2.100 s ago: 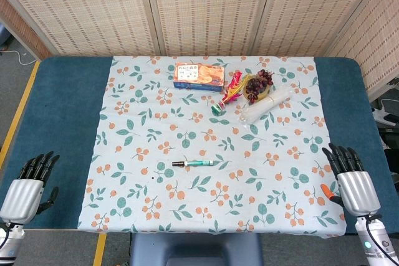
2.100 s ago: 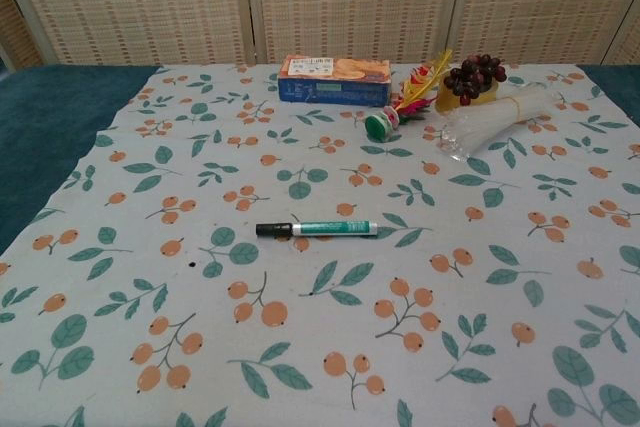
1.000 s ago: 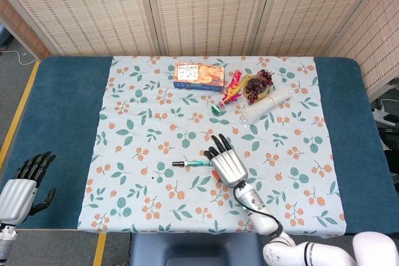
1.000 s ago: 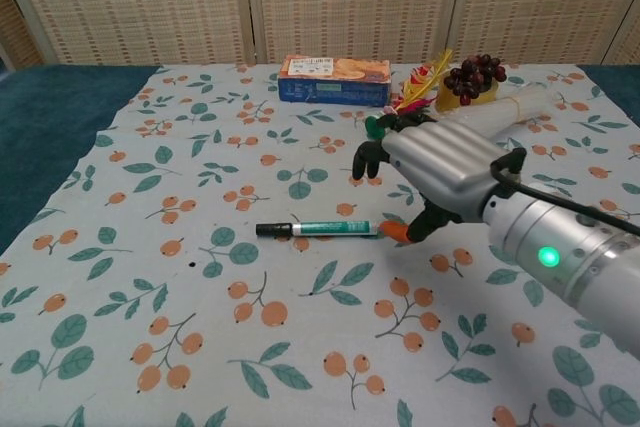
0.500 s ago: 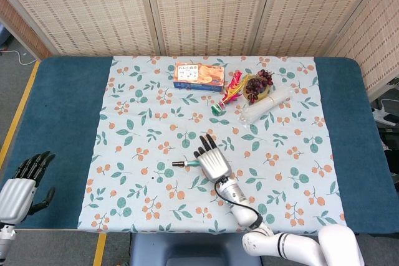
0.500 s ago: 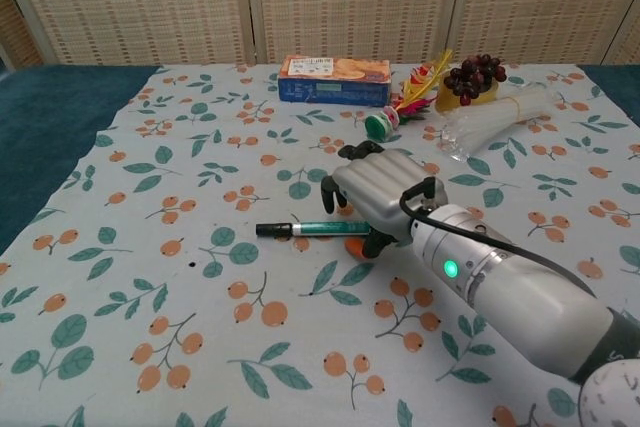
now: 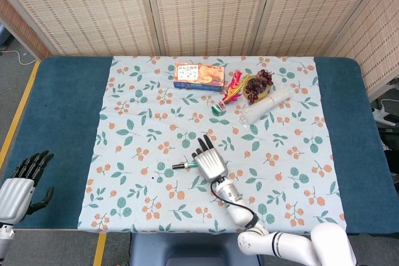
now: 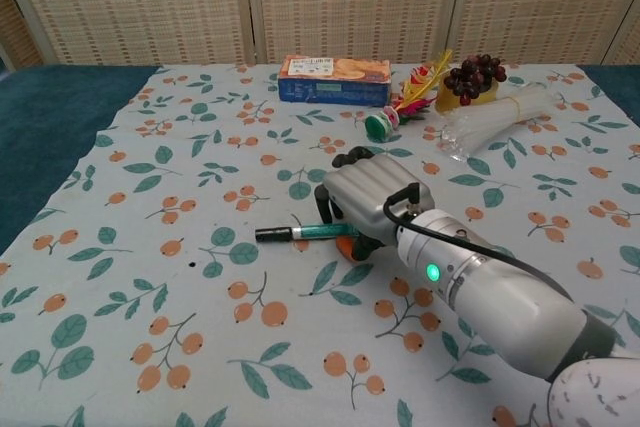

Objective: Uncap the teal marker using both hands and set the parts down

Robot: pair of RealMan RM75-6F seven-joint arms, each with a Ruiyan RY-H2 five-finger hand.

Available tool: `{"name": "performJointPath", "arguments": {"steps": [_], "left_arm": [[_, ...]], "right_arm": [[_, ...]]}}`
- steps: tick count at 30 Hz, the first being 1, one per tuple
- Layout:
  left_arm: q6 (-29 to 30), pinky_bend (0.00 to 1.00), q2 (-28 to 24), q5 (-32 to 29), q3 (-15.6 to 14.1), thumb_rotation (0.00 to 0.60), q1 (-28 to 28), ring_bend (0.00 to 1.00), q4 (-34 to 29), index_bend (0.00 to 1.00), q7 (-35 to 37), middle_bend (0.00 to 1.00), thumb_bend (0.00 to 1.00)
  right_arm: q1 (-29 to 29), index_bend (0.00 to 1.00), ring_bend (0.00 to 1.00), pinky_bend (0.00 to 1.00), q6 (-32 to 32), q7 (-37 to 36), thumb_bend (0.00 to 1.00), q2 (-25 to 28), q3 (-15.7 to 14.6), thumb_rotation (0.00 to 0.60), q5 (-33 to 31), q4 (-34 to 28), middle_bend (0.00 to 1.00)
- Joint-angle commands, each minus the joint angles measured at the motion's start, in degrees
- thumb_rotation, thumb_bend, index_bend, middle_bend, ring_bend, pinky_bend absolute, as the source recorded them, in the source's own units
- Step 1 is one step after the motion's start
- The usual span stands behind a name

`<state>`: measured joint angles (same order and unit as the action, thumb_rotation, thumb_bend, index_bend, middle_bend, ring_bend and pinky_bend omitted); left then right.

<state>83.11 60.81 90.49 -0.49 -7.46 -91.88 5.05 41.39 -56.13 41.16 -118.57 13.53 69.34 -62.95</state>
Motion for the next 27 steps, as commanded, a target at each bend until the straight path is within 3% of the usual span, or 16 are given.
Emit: {"name": "performJointPath", "arguments": {"steps": [1,6,12,18,22,25,27], "left_arm": [[0.14,0.09,-0.06,0.06,-0.01,0.6,0.07,0.0,0.11,0.0,0.24,0.0,0.46],[0.35,0.09,-0.12,0.16,-0.05,0.6,0.18,0.0,0.08,0.0,0.44,0.0,0.46],[0.33,0.09,-0.12,0.29,-0.11,0.6,0.17,0.0,0.07,0.0,0.18,0.0,0.46],[1.33,0.09,0.38,1.25,-0.1,0.6,0.31,0.0,0.31,0.0,-0.26,0.0,0.46],[3.05,0.13,1.65,2.53,0.2,0.6,0.44,0.0,1.16,0.0,0.23,0.0,0.46],[5.17,0.25,2.86,3.54,1.33,0.6,0.21,0.06,1.66,0.06,0.48,0.11,0.47],[6.75,0.39,3.24,4.33,2.91,0.6,-0.62,0.19,0.34,0.15,1.3,0.26,0.47]], "right_arm": [[0.13,0.54,0.12,0.0,-0.35,0.17,0.34,0.02,-0.13,0.6,-0.09,-0.03,0.46],[0.12,0.62,0.2,0.01,-0.92,0.26,0.35,-0.02,-0.47,0.6,-0.5,0.15,0.52],[-0.24,0.74,0.32,0.14,-2.88,-2.66,0.37,0.77,-1.37,0.6,1.65,-0.3,0.61],[-2.08,0.88,0.44,0.22,-7.69,-12.26,0.41,2.81,-3.8,0.6,7.7,-0.77,0.72],[-3.39,0.91,0.49,0.22,-10.63,-21.0,0.41,3.91,-5.7,0.6,11.77,0.06,0.75],[-3.26,0.91,0.49,0.22,-12.8,-28.01,0.41,4.51,-5.94,0.6,14.84,0.82,0.76],[-3.52,0.91,0.49,0.22,-14.43,-34.01,0.41,4.05,-5.29,0.6,15.64,1.33,0.76]]}}
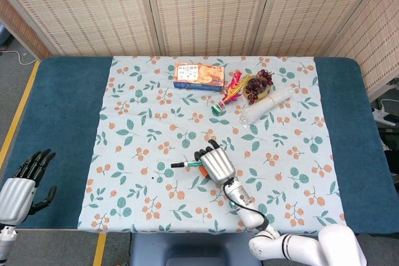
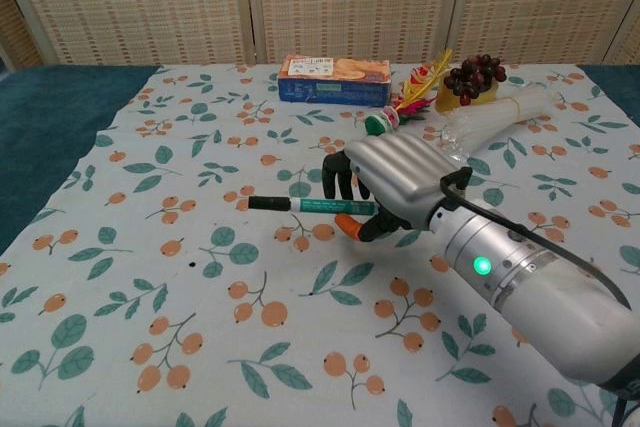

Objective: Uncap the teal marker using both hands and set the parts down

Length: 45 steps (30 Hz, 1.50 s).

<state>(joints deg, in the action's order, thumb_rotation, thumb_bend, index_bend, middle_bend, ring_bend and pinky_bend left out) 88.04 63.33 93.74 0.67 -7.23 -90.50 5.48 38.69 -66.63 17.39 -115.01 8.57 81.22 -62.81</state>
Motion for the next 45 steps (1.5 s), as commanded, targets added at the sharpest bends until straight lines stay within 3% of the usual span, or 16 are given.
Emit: {"name": "performJointPath", "arguments": {"steps": [1,5,7,9,12,15,22,28,33,45], "left_arm": [[2.16,0.44,0.76,1.44,2.41,0.6,-1.38,0.24,-1.98,0.18,1.37,0.31,0.48],[0.28,0.66,-0.62,1.3,4.51,0.6,-4.35,0.46,-10.1,0.28,6.52,0.5,0.48],[-2.16,0.76,-1.9,-1.65,6.05,0.6,-5.86,0.6,-16.08,0.33,7.98,0.65,0.48],[-5.91,0.82,-3.55,-5.39,7.23,0.6,-7.55,0.69,-21.64,0.36,5.51,0.77,0.48],[-9.6,0.85,-4.09,-9.48,8.75,0.6,-9.84,0.74,-25.74,0.37,1.07,0.82,0.48],[-14.71,0.86,-3.47,-15.28,9.82,0.6,-12.75,0.75,-28.59,0.38,-2.46,0.84,0.48],[-21.52,0.87,-1.83,-25.61,13.65,0.6,-19.33,0.76,-31.68,0.37,-7.3,0.85,0.47],[-23.01,0.89,2.44,-36.81,17.94,0.6,-25.11,0.78,-31.55,0.37,-11.18,0.87,0.44],[-25.91,0.9,4.05,-44.56,20.0,0.6,-28.02,0.79,-30.89,0.33,-9.25,0.87,0.4],[-30.86,0.9,4.5,-48.16,19.23,0.6,-31.59,0.78,-29.42,0.33,-7.78,0.83,0.38]], "right_arm": [[-1.12,0.91,0.49,0.22,-4.08,-12.8,0.41,0.12,0.04,0.6,3.35,1.25,0.76],[-1.76,0.91,0.49,0.22,-2.84,-21.06,0.41,-0.51,1.78,0.6,1.14,0.89,0.76],[-1.66,0.91,0.52,0.24,-2.73,-24.34,0.41,-0.4,3.31,0.6,0.36,0.74,0.76],[-1.28,0.91,0.55,0.27,-2.31,-26.18,0.41,0.21,5.33,0.6,-0.75,-0.26,0.76],[-0.67,0.91,0.55,0.27,-2.66,-27.37,0.41,1.54,7.49,0.6,-1.07,-1.81,0.76],[-0.14,0.91,0.55,0.27,-2.17,-27.34,0.41,4.06,9.24,0.6,-1.6,-5.26,0.77],[0.26,0.92,0.55,0.27,-0.43,-23.89,0.41,7.77,9.93,0.6,-3.05,-13.06,0.77],[-0.02,0.92,0.55,0.27,-1.02,-23.37,0.41,5.05,9.1,0.6,-4.48,-13.37,0.77],[-0.08,0.92,0.55,0.27,-1.6,-25.55,0.41,2.15,8.72,0.6,-4.7,-11.92,0.77],[1.02,0.92,0.55,0.27,-0.91,-25.81,0.41,-0.18,9.94,0.6,-5.6,-10.97,0.77]]}}
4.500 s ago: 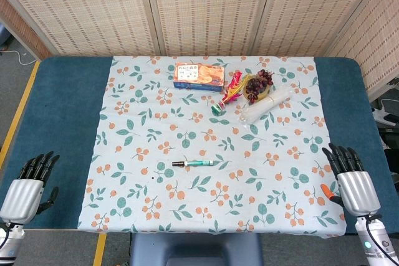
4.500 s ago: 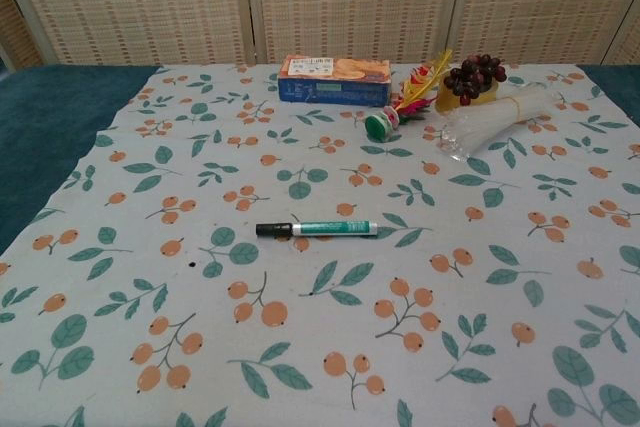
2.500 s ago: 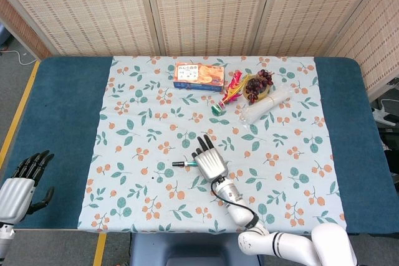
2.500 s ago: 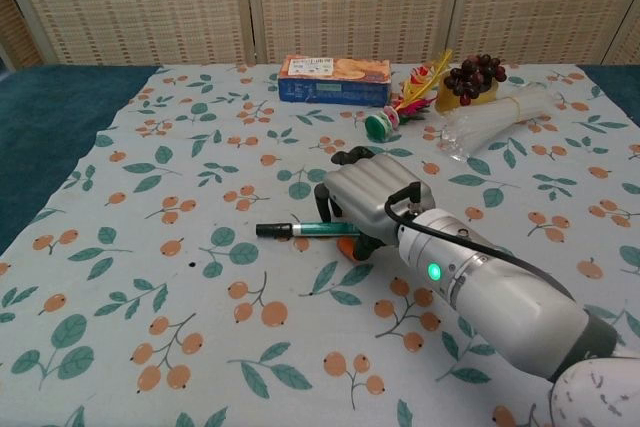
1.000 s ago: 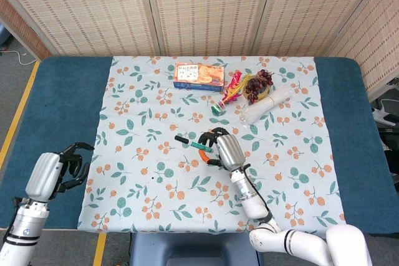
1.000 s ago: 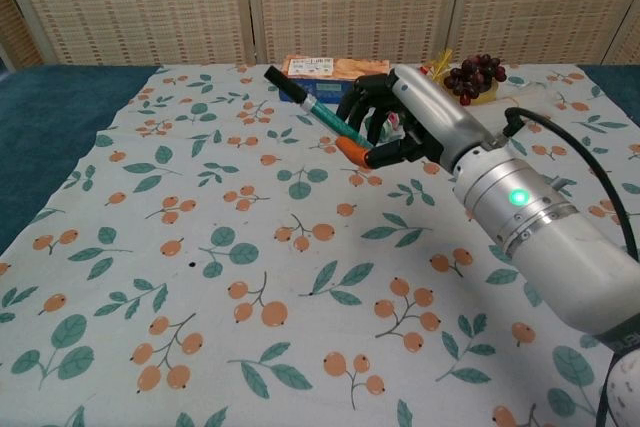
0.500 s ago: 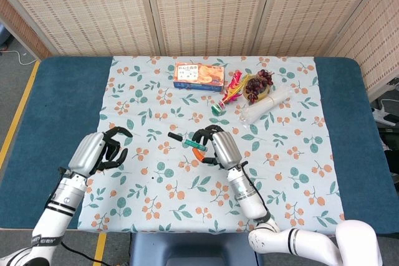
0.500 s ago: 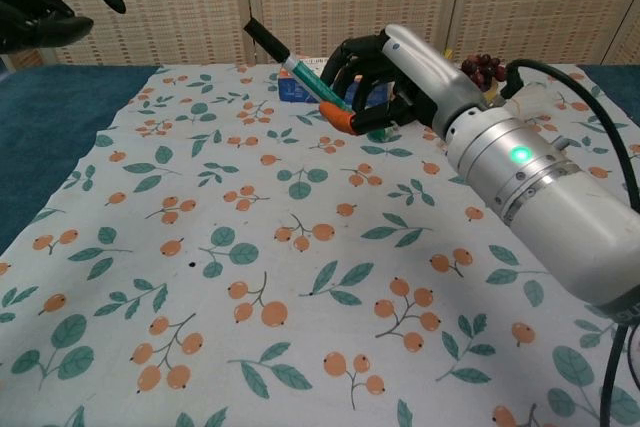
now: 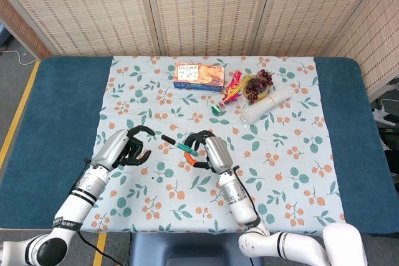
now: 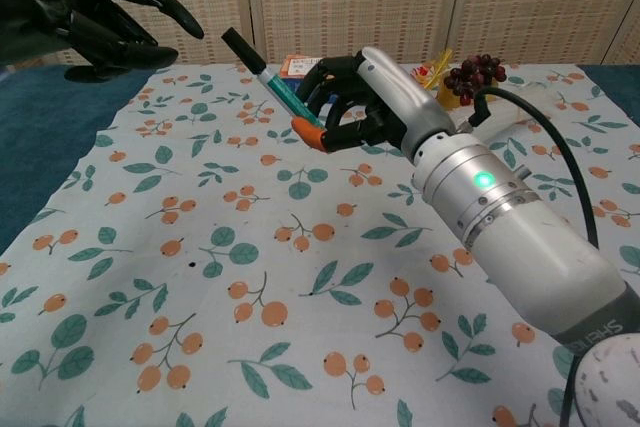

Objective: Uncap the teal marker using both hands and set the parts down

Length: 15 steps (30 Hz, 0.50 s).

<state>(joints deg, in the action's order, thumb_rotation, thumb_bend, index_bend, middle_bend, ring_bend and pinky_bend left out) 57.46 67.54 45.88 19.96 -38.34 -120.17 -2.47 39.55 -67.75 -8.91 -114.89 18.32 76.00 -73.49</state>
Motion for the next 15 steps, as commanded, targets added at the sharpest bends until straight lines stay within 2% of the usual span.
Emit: {"name": "performJointPath", "arguments": {"steps": [1,12,15], "left_arm": [[-0.29,0.9,0.47,-0.34,-0.1,0.6,-0.74,0.78,0.43,0.33,0.11,0.83,0.38],[-1.72,0.9,1.45,-1.65,-0.92,0.6,-2.99,0.78,1.91,0.34,0.22,0.86,0.36],[-1.85,0.9,1.54,-2.09,-1.0,0.6,-3.42,0.78,2.19,0.37,0.31,0.87,0.36]], "right_arm": [[0.23,0.92,0.55,0.27,0.28,0.76,0.41,-0.44,0.26,0.6,-0.53,-0.44,0.77],[0.72,0.92,0.55,0.27,0.6,1.27,0.41,-2.44,0.38,0.6,-1.04,-0.13,0.77],[0.68,0.92,0.55,0.27,0.76,1.05,0.41,-2.47,0.54,0.6,-1.24,-0.73,0.77]]}}
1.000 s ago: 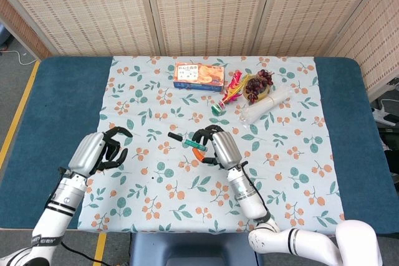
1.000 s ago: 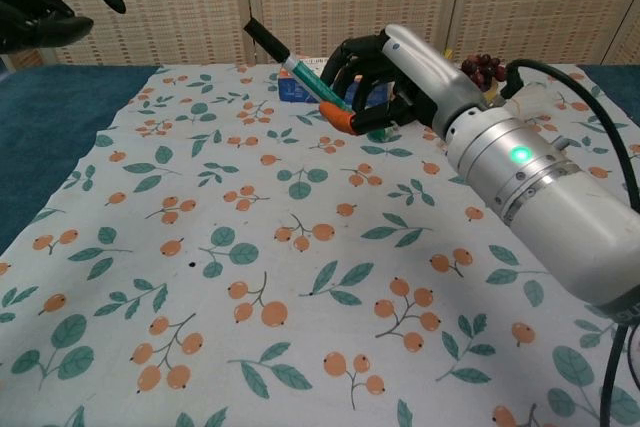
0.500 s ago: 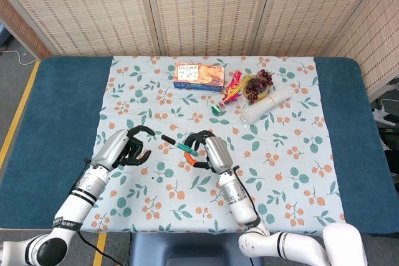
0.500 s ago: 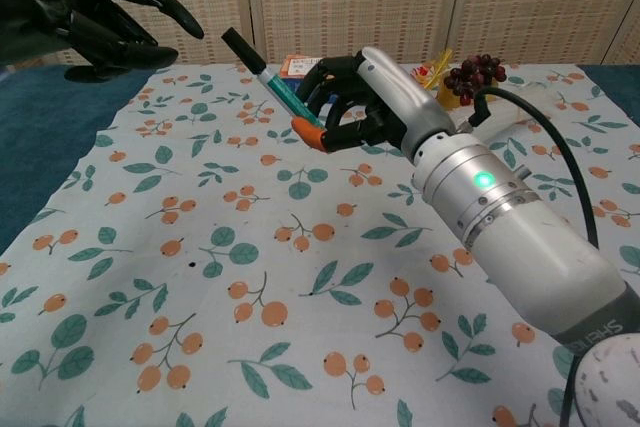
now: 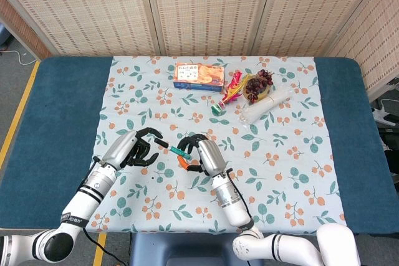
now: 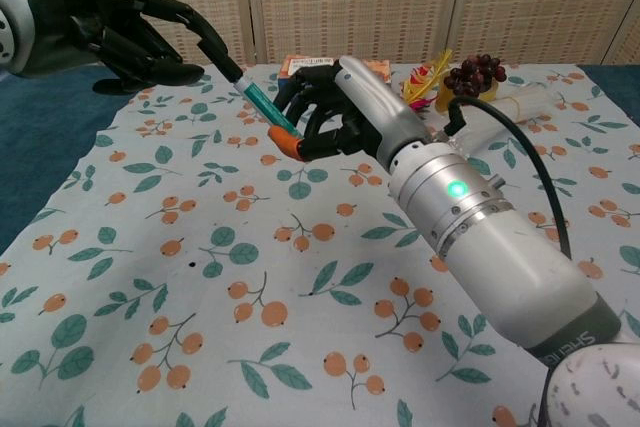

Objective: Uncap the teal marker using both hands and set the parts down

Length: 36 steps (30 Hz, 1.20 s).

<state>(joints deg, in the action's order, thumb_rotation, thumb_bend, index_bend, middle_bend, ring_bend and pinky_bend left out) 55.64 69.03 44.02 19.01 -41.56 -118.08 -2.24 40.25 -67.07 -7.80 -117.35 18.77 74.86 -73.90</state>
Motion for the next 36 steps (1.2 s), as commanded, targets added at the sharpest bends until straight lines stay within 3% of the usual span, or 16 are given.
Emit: {"name": "performJointPath", "arguments": {"steps": [1,10,29,36], "left_arm": [[0.06,0.9,0.22,-0.45,-0.03,0.6,-0.39,0.78,0.29,0.39,0.14,0.87,0.36],[0.49,0.9,1.04,-0.73,-0.49,0.6,-1.08,0.78,1.36,0.48,0.59,0.88,0.36],[0.81,0.9,0.91,0.16,-1.02,0.6,-1.26,0.78,1.13,0.52,1.7,0.9,0.36],[0.08,0.9,0.54,-0.27,-1.27,0.6,-1.52,0.78,1.42,0.6,2.11,0.95,0.47]], "right_arm": [[-0.04,0.92,0.55,0.27,0.05,0.14,0.41,-0.01,0.09,0.6,-0.12,-0.44,0.77],[-0.1,0.92,0.55,0.27,0.29,1.13,0.41,0.11,0.15,0.6,-0.42,-1.57,0.77],[0.06,0.92,0.55,0.27,0.36,2.36,0.41,-0.76,0.0,0.6,-0.43,-1.71,0.77],[0.24,0.92,0.55,0.27,0.52,2.85,0.41,-1.28,0.04,0.6,-0.5,-0.86,0.77]]}}
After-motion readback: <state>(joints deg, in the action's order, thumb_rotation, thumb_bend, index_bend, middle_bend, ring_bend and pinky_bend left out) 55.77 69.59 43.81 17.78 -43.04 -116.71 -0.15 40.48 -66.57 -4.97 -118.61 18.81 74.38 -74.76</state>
